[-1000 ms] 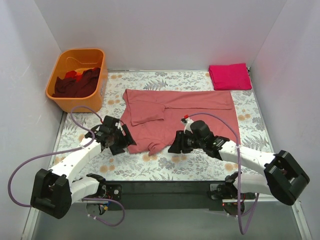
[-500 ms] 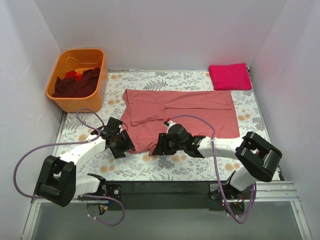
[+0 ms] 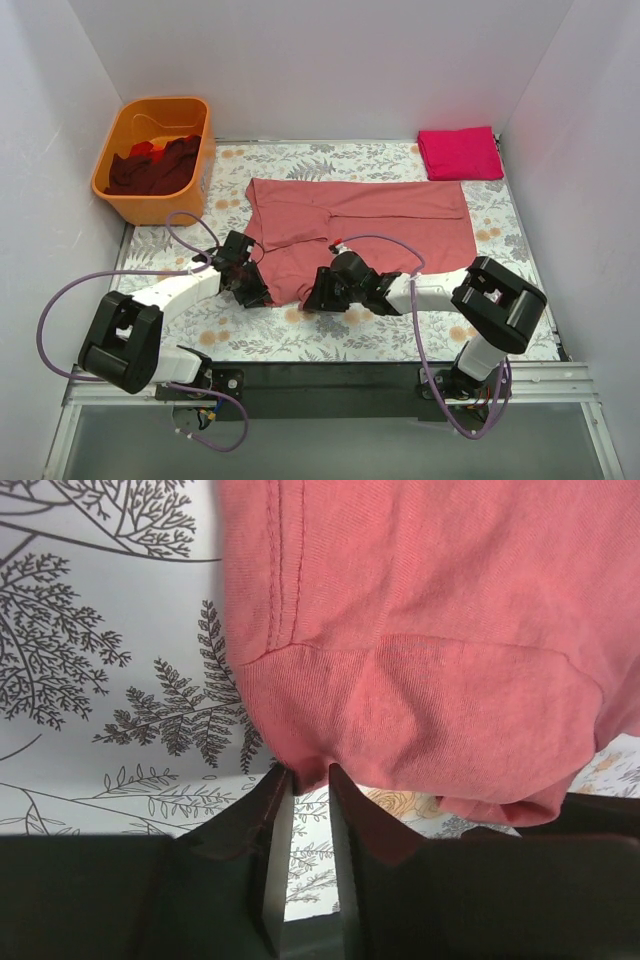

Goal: Fold and stack the t-shirts
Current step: Fold the tshirt

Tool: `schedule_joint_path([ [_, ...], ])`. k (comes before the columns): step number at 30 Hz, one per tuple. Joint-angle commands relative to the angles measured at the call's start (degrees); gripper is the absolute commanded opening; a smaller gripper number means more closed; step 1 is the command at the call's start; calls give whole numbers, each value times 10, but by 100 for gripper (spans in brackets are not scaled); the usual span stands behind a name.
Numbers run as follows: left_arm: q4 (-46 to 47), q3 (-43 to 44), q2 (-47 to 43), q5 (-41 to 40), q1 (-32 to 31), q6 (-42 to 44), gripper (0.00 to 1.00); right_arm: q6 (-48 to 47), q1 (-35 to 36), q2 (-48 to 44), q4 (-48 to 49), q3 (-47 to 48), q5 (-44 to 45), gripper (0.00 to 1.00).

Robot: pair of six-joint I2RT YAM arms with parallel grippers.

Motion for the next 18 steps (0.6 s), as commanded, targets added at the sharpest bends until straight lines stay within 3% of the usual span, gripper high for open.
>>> schedule_joint_path([
  [1,5,17,-17,-5,-3,-2,18,11,2,14,20,30,12,50],
  [6,-3,26,-22,-12,-3,0,7,5,2,25,31,43,12,47],
  [9,-11,34,-25,-18,-3,1,0,-4,1,26,30,47,12,26],
  [10,-16,38,-26,-21,-3,3,0,-4,0,23,30,42,12,9],
  [11,-30,51,-33,-27,-3,5,0,-7,-3,14,30,39,11,4],
  [18,-158,164,-44,-99,-3,33,0,-67,-57,-62,-48,13,-78,1],
])
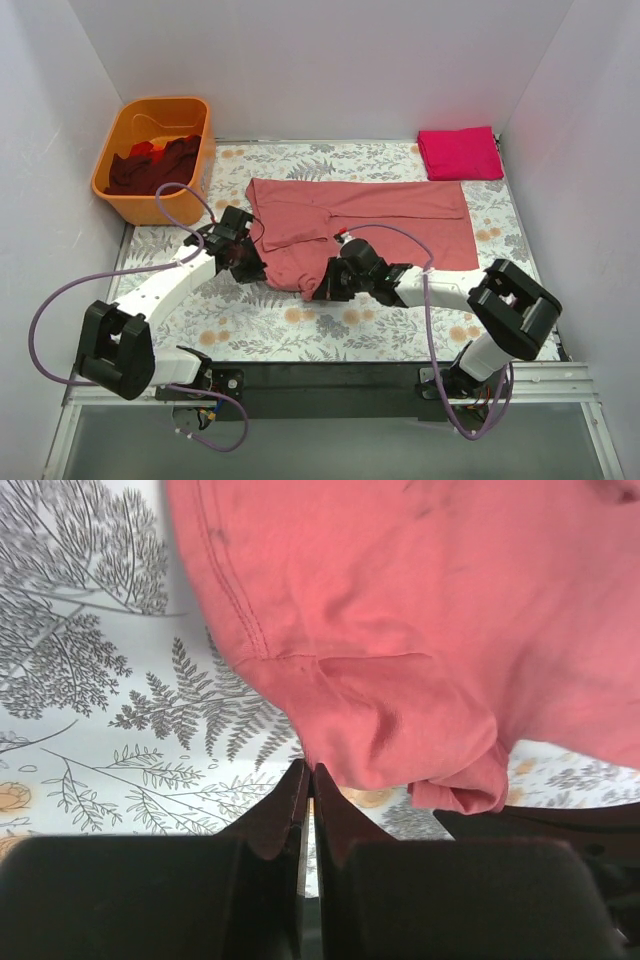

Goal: Fold and stack the t-shirts
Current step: Fold the tshirt

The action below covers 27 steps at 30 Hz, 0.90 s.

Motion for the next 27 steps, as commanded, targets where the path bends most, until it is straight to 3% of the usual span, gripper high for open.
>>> schedule_joint_path([
  [1,-93,65,-23,-49,-2,22,0,-54,-33,-54,-51,1,-72,1],
  [6,-163,110,-5,-51,-2,47,0,-145,-49,-61,-187,50,-152,1],
  [9,-192,111,-8,-59,-3,59,3,-172,-50,-54,-228,63,-217,8],
  [10,-206,114,-10,-66,-2,62,5,-186,-49,-54,-234,64,-238,16],
  [12,-220,125,-17,-87,-3,63,9,-200,-49,-55,-251,69,-254,21],
  [16,-241,156,-33,-81,-3,64,31,-223,-55,-85,-289,90,-232,42],
  [18,-250,170,-44,-78,-2,64,31,-249,-67,-94,-317,105,-225,49],
  [20,-251,165,-58,-80,-2,59,34,-268,-77,-114,-347,113,-181,52],
  [21,-243,152,-75,-79,-2,55,51,-279,-80,-120,-349,111,-167,53],
  [23,-208,112,-84,-51,-2,51,66,-285,-84,-126,-349,106,-160,55],
  [27,-132,-7,-101,34,-3,30,75,-258,-70,-119,-281,69,-183,57],
])
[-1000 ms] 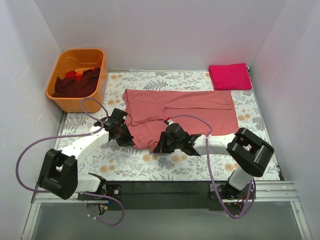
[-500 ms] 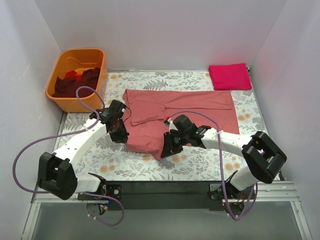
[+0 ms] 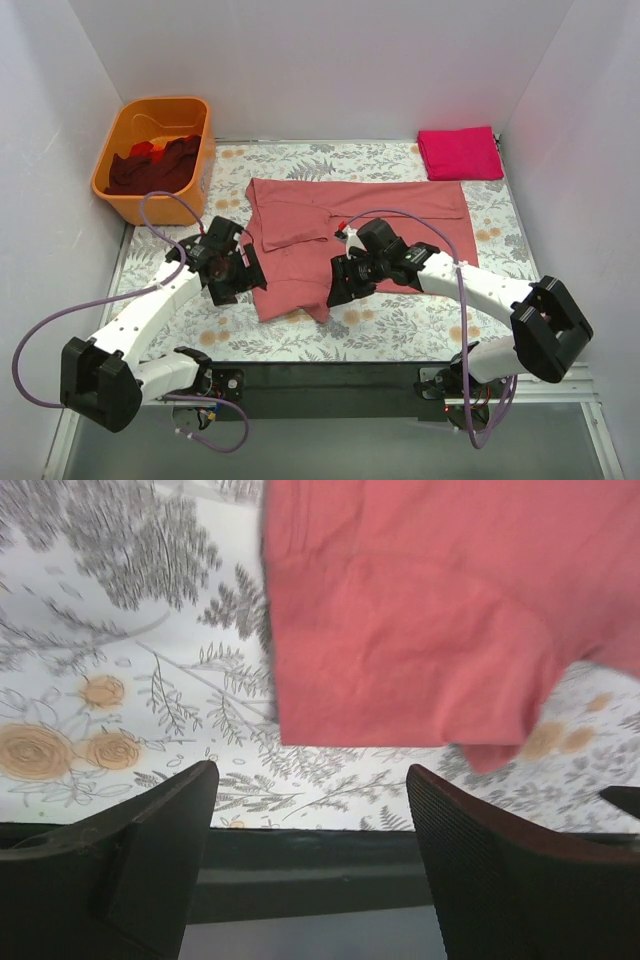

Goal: Fold and stack the t-shirts
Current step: Fold the tshirt

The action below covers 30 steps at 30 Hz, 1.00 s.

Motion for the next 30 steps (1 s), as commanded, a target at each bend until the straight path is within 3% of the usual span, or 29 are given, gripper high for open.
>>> schedule_joint_path([
  [1,73,-85,-10,79,-3,-30,76,20,14,6,49,-27,-9,58],
  [10,161,-169,8,129,-3,-65,77,168,25,54,261,-119,10,57],
  [19,220,-207,40,125,-4,-87,68,196,29,113,308,-113,1,55],
  [22,229,-207,53,116,-5,-88,54,199,30,131,309,-109,-3,52],
  [23,230,-205,56,117,-6,-87,43,199,30,135,309,-108,-4,48],
  [26,229,-192,56,118,-5,-84,24,198,30,130,306,-109,-10,26],
  [27,226,-180,51,117,-6,-82,6,196,29,119,305,-109,-13,14],
  [28,207,-168,48,110,-6,-81,0,190,29,111,300,-109,-15,9],
  [30,174,-139,44,80,-5,-69,0,178,25,96,261,-101,-18,1],
])
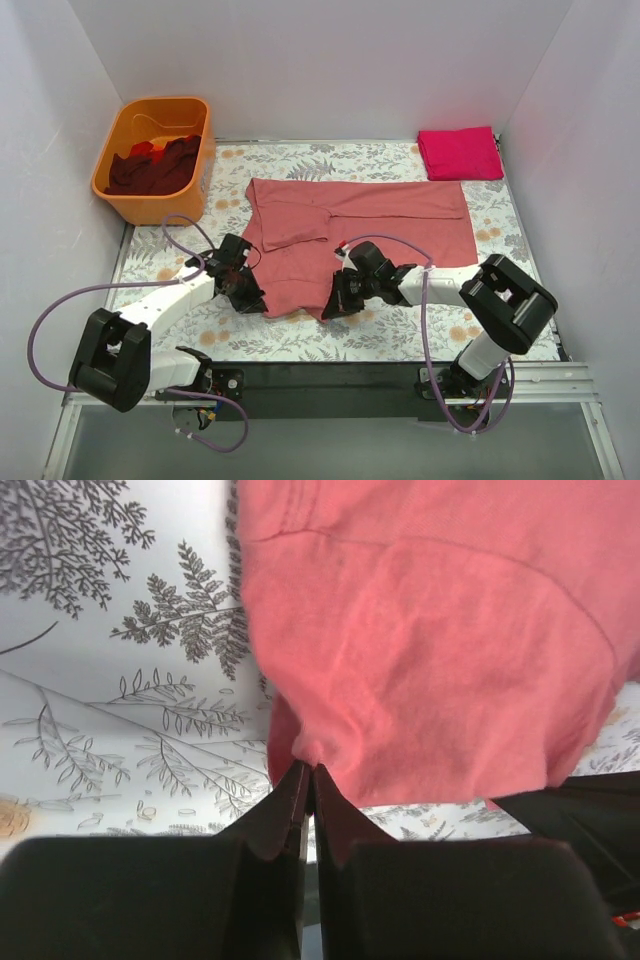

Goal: Fold and stack the t-shirts
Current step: Fold the tshirt

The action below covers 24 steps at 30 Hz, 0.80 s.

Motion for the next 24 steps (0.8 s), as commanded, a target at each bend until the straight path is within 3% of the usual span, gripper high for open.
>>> schedule_joint_path([
  [1,-60,82,-16,-40,-2,15,0,-20,-4,-44,-42,28,-14,1],
  [8,-185,151,-15,-35,-2,51,0,-96,-23,-74,-180,61,-57,2],
  [13,-222,134,-47,-6,-2,54,2,-150,-24,-57,-239,73,-97,30],
  [17,-243,131,-68,-3,-2,55,15,-193,-43,-89,-297,94,-39,45],
  [18,-243,136,-73,-6,-2,53,27,-203,-52,-99,-326,97,-23,47],
  [20,-230,141,-78,-22,-2,46,41,-228,-95,-135,-356,97,41,52],
  [21,-216,141,-75,-30,-1,45,52,-236,-113,-160,-379,96,66,53],
  [24,-190,137,-42,-83,5,47,61,-272,-209,-199,-407,83,140,54],
])
